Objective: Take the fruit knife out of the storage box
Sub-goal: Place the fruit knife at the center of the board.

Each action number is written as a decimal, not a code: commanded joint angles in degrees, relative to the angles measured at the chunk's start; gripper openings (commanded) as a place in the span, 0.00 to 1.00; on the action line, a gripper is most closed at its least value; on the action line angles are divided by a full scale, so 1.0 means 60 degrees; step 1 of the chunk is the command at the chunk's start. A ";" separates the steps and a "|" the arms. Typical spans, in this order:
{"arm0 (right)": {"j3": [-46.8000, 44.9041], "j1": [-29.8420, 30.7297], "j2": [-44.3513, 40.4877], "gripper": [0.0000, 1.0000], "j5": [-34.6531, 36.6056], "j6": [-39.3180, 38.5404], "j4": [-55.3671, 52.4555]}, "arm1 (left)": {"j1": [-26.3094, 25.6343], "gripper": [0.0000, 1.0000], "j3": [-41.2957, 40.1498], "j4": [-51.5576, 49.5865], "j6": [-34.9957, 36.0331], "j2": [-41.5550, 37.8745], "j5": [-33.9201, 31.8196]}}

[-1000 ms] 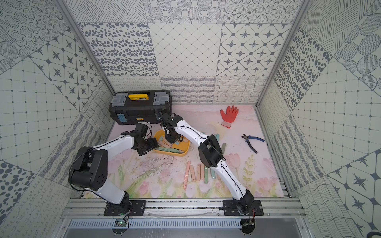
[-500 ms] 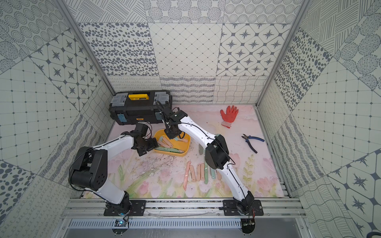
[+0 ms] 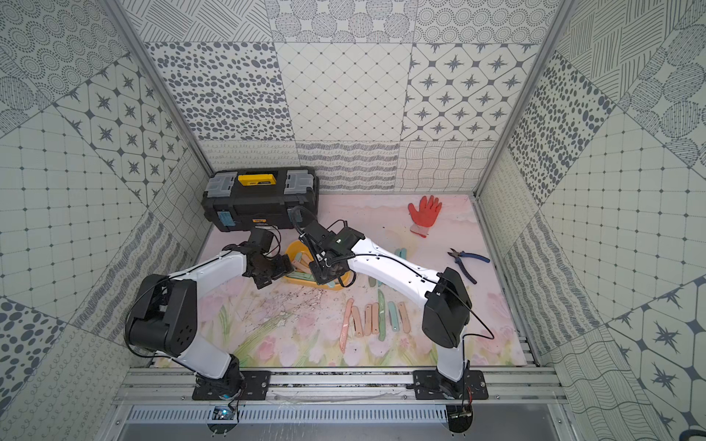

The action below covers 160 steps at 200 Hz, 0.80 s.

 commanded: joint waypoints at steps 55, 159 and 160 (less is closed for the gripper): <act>-0.3318 0.0828 -0.1550 0.14 -0.0758 0.2749 0.1824 | 0.0007 0.88 -0.0083 0.0024 0.0135 -0.0250 -0.0033; -0.4471 0.1228 -0.0450 0.15 -0.1862 0.4253 0.3481 | -0.0001 0.89 -0.0323 0.0025 0.0096 -0.0741 -0.0093; -0.4471 0.1228 -0.0443 0.15 -0.1855 0.4261 0.3487 | -0.0001 0.89 -0.0314 0.0031 0.0095 -0.0741 -0.0099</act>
